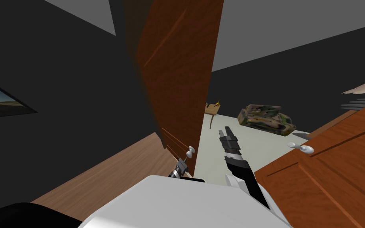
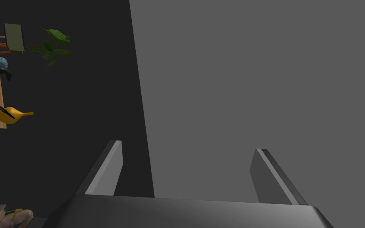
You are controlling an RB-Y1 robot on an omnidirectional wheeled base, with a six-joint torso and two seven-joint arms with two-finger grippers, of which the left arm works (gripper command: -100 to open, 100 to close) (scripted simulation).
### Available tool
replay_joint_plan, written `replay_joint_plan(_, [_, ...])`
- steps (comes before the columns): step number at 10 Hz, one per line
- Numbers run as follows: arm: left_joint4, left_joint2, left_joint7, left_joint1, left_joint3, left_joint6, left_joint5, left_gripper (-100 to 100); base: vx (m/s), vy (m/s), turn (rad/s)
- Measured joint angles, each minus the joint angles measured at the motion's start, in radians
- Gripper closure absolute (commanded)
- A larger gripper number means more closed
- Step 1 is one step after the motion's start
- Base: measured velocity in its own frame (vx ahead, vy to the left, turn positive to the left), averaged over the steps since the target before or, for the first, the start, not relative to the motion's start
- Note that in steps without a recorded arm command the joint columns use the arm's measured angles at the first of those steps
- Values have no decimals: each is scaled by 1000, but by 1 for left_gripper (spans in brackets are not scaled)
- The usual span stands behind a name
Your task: Push the door open
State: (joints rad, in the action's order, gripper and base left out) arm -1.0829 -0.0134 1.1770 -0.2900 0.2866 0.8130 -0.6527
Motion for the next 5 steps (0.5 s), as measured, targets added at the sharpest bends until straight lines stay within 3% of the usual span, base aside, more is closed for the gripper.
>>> replay_joint_plan(3, [0,1,0,0,-2,-1,1,100,-6,8,0])
replay_joint_plan(4, [0,1,0,0,-2,-1,1,-100,-72,13,67])
replay_joint_plan(5, [4,20,3,-2,-6,7,4,-100,-153,42,85])
